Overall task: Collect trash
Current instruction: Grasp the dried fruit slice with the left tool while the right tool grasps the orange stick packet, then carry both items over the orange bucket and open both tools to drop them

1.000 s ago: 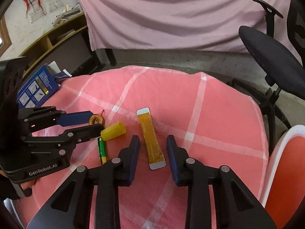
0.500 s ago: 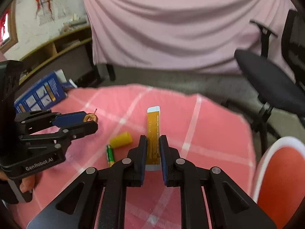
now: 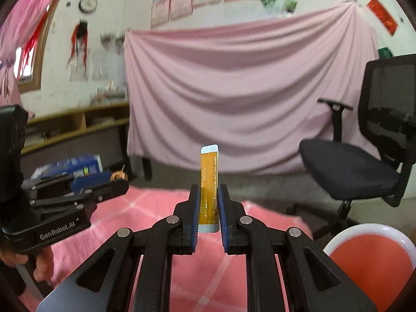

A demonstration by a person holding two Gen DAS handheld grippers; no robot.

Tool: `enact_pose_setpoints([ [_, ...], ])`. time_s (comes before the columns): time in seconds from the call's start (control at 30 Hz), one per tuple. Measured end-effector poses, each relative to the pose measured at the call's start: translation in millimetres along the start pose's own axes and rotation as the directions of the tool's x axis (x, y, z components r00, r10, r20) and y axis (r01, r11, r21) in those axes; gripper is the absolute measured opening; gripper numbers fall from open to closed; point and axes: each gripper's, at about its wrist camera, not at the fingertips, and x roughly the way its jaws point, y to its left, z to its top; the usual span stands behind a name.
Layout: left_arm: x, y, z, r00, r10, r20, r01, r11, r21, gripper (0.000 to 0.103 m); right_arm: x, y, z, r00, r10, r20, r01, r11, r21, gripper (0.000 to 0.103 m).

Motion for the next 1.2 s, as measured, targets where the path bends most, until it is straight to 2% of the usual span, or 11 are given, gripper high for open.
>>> enact_pose_setpoints([
  [0.23,-18,-27,14,0.994,-0.011,0.11,0.008,1.0,0.024,0.026,-37,-8,9,0.981,-0.101,0.163,0.102,0.995,-0.001,0.012],
  [0.47,-29,-55,22,0.983,-0.068,0.169,0.056,0.996,0.076,0.026,-63,-26,10,0.958,-0.179,0.222,0.177,0.984,0.027,0.012],
  [0.93,-19,-130,32,0.968,-0.196,0.157,0.171,0.973,0.157,0.026,-111,-84,-8,0.92,-0.341,0.195,0.323,0.939,0.115,0.012],
  [1.2,-1,-173,29,0.961,-0.263,0.084,0.241,0.948,0.208,0.026,-118,-118,-20,0.91,-0.407,0.075,0.391,0.905,0.167,0.013],
])
